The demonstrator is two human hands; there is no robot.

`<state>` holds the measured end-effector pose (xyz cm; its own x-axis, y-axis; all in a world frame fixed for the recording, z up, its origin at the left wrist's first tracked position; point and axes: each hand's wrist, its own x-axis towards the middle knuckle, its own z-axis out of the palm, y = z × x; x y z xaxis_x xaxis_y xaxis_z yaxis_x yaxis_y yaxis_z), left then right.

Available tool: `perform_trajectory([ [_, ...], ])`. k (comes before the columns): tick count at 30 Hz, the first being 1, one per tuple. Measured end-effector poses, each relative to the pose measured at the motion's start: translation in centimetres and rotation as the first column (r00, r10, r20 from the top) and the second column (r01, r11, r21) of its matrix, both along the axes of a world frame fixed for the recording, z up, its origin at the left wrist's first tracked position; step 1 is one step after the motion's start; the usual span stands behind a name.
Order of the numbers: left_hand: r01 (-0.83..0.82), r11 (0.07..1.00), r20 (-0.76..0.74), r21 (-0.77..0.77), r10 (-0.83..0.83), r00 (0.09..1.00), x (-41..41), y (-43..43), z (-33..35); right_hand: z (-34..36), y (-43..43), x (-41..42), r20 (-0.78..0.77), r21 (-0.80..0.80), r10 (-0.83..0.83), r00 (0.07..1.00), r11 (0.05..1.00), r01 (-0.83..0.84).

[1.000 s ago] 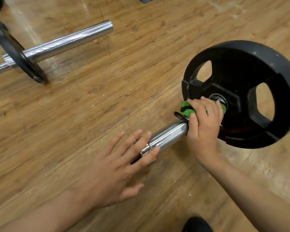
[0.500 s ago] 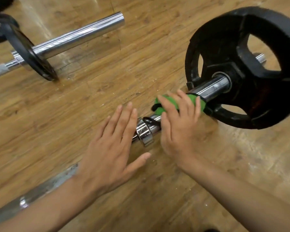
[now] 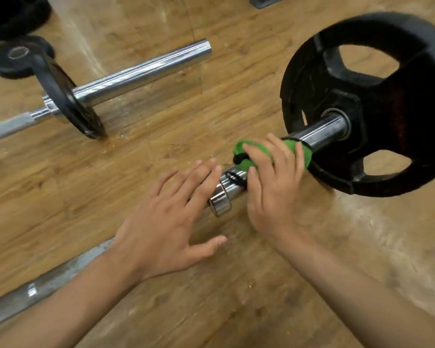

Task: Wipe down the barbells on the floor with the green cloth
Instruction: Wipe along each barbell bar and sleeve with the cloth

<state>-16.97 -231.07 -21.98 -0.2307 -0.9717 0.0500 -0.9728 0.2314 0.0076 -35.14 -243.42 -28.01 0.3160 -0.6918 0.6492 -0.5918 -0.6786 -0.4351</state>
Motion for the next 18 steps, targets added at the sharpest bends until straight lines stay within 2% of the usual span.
perform_trajectory([
  [2,-0.01,1.0,-0.008,-0.024,0.01,1.0,1.0,-0.7,0.3,-0.3,-2.1,-1.1,-0.214,-0.182,0.211,0.954,0.951,-0.252],
  [4,-0.04,0.996,-0.015,-0.086,0.039,0.999,1.5,-1.2,0.5,-0.5,-6.1,-2.7,-0.302,-0.252,0.234,0.924,0.915,-0.314],
  [6,-0.116,0.983,-0.043,-0.144,0.111,0.993,1.2,-1.7,0.2,-0.5,-8.9,-3.4,-0.207,-0.183,0.151,0.967,0.965,-0.19],
  [8,-0.216,0.969,-0.047,-0.12,0.212,0.976,0.6,-2.1,-0.3,-0.1,-10.5,-2.9,-0.062,-0.07,0.021,0.998,0.997,-0.026],
  [10,-0.237,0.967,-0.01,-0.098,0.237,0.971,0.7,-2.7,-0.5,0.2,-10.3,-0.2,0.08,0.023,-0.12,0.989,0.993,0.119],
  [12,-0.219,0.972,0.01,-0.088,0.22,0.975,1.6,-3.4,-0.5,0.3,-8.2,3.3,0.139,0.058,-0.172,0.975,0.985,0.165],
  [14,-0.197,0.976,0.013,-0.092,0.199,0.98,2.6,-4.0,-0.5,-0.6,-6.2,4.9,0.019,-0.048,0.016,1.0,0.999,-0.015],
  [16,-0.191,0.977,0.023,-0.096,0.194,0.981,3.2,-4.6,-0.5,-1.1,-7.4,3.7,-0.208,-0.202,0.221,0.953,0.943,-0.263],
  [18,-0.203,0.975,0.019,-0.087,0.206,0.978,3.9,-5.2,-0.4,-1.4,-11.0,2.1,-0.287,-0.271,0.238,0.928,0.909,-0.317],
])
